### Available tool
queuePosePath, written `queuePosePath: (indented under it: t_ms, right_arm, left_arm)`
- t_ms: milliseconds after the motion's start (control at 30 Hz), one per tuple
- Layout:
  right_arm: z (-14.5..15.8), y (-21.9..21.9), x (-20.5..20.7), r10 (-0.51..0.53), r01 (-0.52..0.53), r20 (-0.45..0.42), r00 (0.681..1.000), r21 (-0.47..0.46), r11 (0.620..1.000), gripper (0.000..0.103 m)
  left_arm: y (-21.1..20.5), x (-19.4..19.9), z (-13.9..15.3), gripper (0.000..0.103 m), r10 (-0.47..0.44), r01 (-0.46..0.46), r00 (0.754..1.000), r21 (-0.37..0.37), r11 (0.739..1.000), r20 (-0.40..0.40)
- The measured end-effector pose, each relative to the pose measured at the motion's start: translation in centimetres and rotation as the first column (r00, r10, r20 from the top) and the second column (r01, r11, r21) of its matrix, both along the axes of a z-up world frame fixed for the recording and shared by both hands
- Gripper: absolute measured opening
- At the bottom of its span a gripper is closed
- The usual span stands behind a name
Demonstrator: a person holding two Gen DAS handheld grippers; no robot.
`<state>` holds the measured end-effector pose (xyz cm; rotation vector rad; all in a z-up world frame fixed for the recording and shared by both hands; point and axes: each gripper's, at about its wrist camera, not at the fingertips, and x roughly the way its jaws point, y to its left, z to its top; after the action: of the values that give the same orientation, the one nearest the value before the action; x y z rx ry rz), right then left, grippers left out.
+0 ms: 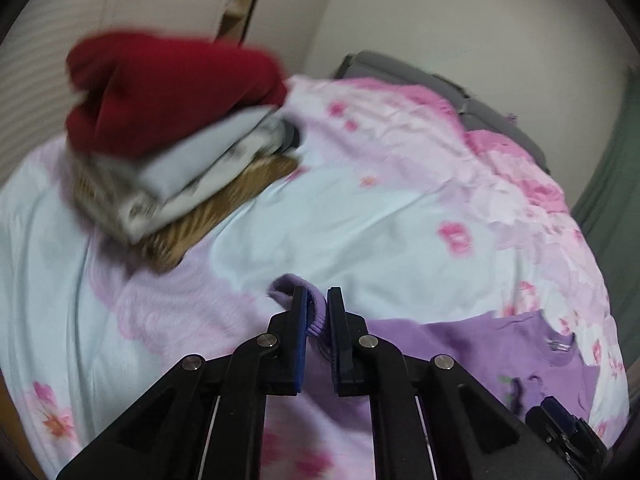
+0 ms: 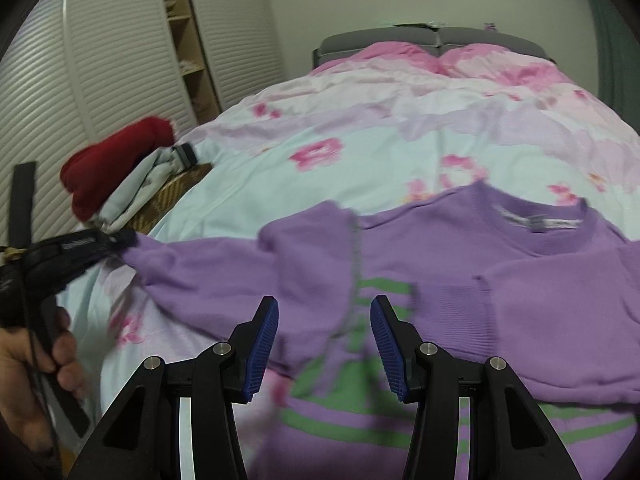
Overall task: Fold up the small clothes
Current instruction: 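Grasp the other sleeve's cuff with the left tool and lift it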
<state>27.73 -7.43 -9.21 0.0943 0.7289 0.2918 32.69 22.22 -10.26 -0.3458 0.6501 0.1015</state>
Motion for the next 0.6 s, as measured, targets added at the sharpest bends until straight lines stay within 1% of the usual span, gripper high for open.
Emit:
queuePosePath:
  t_ms: [33,133,300,400,467,600]
  right_arm:
    - [0.3,-0.9,-0.2,-0.016,0.016,0.005,1.0,0.004,1.0,0.049]
    - [1.5,-4.1,-1.2,-0.065,0.064,0.018,0.998,0.024,0.998,0.049]
    - [3.3,-9.4,-3.4,-0.139,0.138,0.051,0.989,0.034,0.99,0.05]
    - [4.0,-12.4,-4.7,-0.183,0.181,0.063,0.981,0.039,0.983,0.05]
    - [4.5,-14.6,-5.7,-0.214,0.211,0.07,0.974,0.04,0.977,0.05]
    - [4.9,-19.4,-7.8,-0.287,0.285,0.075,0.955,0.04,0.958,0.05]
  left_arm:
    - [-1.0,-0.2,0.9,0.011,-0.017,0.016,1.0,0.014,1.0,0.021]
    - [-4.0,-0.7,3.4,0.01,-0.073,0.072,0.995,0.02,0.997,0.073]
    - [-10.7,-1.4,6.2,0.01,-0.192,0.187,0.973,0.048,0.981,0.129]
    - [-15.7,-1.6,7.1,0.01,-0.278,0.272,0.95,0.064,0.96,0.139]
    - [-19.1,-2.1,7.4,0.01,-0.335,0.326,0.932,0.079,0.942,0.14]
    - [-26.1,-2.9,7.1,0.01,-0.436,0.421,0.889,0.123,0.899,0.14]
